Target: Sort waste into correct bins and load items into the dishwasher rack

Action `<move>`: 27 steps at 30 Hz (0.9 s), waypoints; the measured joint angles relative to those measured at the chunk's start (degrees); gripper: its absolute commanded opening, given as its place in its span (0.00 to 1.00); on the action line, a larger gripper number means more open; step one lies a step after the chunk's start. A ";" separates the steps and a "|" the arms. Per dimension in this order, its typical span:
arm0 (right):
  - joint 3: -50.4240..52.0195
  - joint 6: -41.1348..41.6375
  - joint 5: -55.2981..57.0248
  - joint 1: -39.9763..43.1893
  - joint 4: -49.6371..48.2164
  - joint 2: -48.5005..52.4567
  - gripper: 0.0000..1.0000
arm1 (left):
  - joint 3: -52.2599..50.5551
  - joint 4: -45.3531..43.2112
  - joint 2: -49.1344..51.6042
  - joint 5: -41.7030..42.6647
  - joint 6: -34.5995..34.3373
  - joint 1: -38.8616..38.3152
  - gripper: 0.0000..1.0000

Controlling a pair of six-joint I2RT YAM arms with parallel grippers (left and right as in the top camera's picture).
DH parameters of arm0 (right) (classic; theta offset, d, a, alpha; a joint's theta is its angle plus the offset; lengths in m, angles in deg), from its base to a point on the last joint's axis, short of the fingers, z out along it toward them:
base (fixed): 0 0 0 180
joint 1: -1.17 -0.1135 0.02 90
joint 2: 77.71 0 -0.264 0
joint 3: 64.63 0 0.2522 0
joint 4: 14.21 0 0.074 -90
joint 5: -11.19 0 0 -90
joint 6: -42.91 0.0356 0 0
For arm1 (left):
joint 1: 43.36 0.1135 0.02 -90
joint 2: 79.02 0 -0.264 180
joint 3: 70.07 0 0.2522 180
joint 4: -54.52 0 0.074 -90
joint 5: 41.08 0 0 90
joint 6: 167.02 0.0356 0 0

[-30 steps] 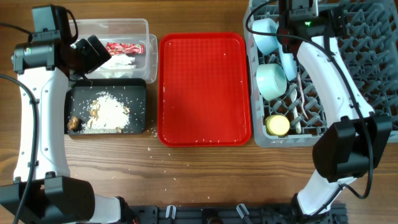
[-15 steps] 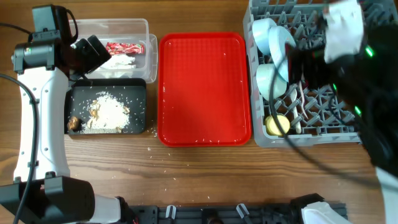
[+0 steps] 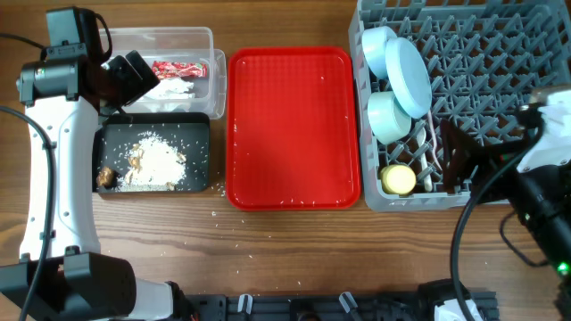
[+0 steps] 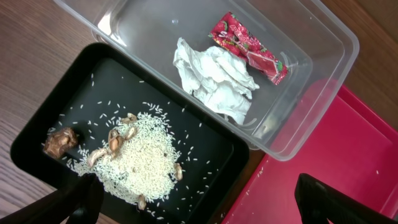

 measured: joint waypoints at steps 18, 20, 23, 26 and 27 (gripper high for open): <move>89.44 6.49 -7.74 8.59 -65.46 -48.43 1.00 | 0.00 -0.02 0.00 0.00 0.00 0.00 1.00; 91.30 7.23 -7.78 8.59 -65.40 -49.62 1.00 | 0.00 0.00 0.00 0.00 0.00 0.00 1.00; 92.19 7.58 -7.76 8.59 -63.06 -50.01 1.00 | 0.00 0.00 0.00 0.00 0.00 0.00 1.00; 92.19 7.91 -7.78 8.59 -63.04 -50.01 1.00 | 0.00 0.00 0.00 0.00 0.00 0.00 1.00; 92.19 7.96 -7.76 8.59 -63.04 -50.01 1.00 | 0.00 0.00 0.00 0.00 0.00 0.00 1.00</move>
